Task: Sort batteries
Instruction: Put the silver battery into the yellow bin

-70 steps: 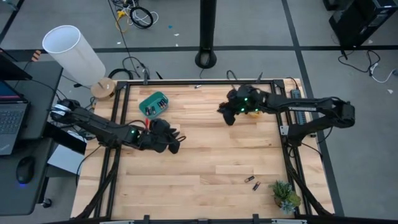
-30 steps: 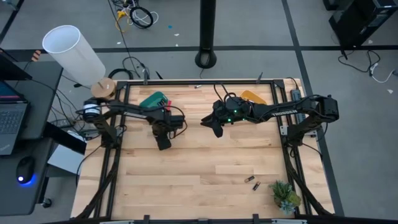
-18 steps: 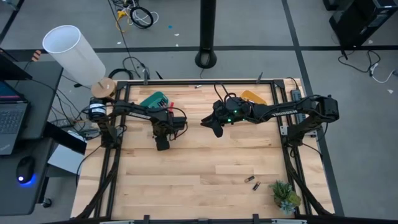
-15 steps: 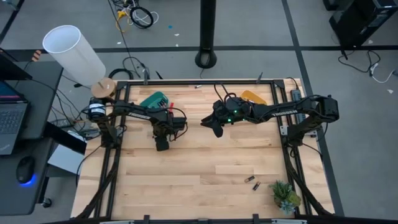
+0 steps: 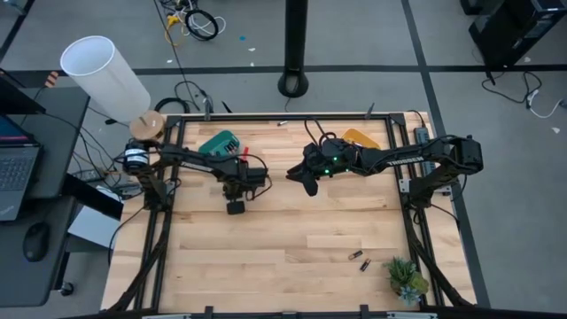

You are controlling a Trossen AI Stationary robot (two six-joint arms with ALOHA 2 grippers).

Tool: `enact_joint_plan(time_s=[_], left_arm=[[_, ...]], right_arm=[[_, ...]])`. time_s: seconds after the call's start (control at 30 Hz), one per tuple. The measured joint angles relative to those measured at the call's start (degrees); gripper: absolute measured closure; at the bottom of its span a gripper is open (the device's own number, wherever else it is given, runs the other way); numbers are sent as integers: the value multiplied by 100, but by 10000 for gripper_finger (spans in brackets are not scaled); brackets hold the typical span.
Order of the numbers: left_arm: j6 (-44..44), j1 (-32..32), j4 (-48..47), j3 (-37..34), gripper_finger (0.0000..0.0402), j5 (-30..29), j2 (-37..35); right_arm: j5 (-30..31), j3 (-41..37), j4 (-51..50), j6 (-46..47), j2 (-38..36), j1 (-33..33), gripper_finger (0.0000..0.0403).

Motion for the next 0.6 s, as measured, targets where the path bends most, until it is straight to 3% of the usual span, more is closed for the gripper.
enact_joint_plan(time_s=[0.2,0.47,0.6], left_arm=[[-197,8,175,116,397,3,-297],[-380,10,131,146,394,5,-615],[-704,-64,-122,140,393,-150,-1012]], right_arm=[[-7,0,-166,-3,0,0,280],[-191,2,-648,-35,0,15,279],[-411,2,-698,-437,4,364,268]])
